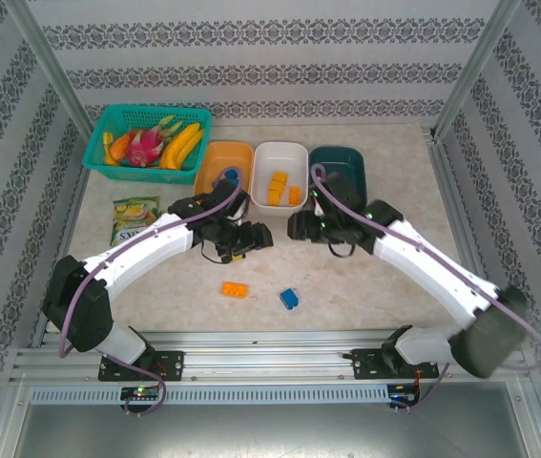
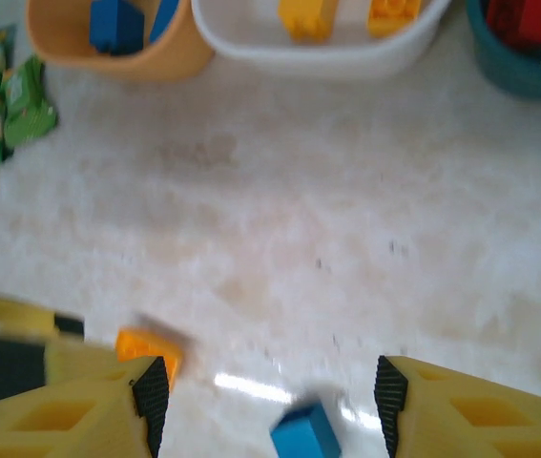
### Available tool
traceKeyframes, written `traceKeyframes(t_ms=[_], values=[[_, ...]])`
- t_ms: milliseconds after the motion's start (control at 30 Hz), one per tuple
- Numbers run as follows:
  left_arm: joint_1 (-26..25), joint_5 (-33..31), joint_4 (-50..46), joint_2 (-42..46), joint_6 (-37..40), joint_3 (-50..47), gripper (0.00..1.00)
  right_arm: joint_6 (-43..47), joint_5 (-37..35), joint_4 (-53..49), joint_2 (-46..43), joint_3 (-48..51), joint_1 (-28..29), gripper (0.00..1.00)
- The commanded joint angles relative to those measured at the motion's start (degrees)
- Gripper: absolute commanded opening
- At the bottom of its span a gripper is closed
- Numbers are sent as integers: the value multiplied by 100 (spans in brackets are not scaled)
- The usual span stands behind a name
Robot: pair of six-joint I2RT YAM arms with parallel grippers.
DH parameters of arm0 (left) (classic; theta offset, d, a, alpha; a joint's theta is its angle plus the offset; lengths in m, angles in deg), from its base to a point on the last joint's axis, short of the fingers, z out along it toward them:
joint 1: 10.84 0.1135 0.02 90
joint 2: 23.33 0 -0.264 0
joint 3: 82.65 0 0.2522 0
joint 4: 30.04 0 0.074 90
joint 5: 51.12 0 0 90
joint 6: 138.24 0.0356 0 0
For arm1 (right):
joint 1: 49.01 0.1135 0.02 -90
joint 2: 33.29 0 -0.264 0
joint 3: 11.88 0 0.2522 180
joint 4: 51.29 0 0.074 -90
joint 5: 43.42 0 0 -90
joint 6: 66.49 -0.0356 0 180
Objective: Sort the legos into containers by color
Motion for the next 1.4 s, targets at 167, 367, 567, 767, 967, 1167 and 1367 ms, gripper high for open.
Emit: traceKeyframes(t_ms=[167, 367, 567, 767, 967, 1167, 1367], values=[[-1096, -1171, -23, -423, -2182, -194, 77, -8, 311, -1092, -1946, 1108, 486, 61], [-1774, -1521, -29, -1282, -2947, 305, 78, -199, 634, -1491, -3045, 1540, 656, 64], [-2181, -1629, -146, -1882, -3548, 566, 78, -88, 848, -1780, -3614, 1506, 677, 74], [-2286, -1641, -53, -2325, -3605, 814, 75, -14, 1092, -1769, -3859, 1594, 688, 81], [-2279, -1516, -238, -2700, -3266, 1138, 61, -171, 1149, -1682, -4029, 1744, 675, 80], [-2116, -1488, -575, -2787, -2864, 1527, 41, -223, 982, -1622, -4024, 1785, 678, 79], [-1693, -1819, -1084, -2519, -2383, 2042, 36, -308, 798, -1405, -4019, 1763, 677, 79]])
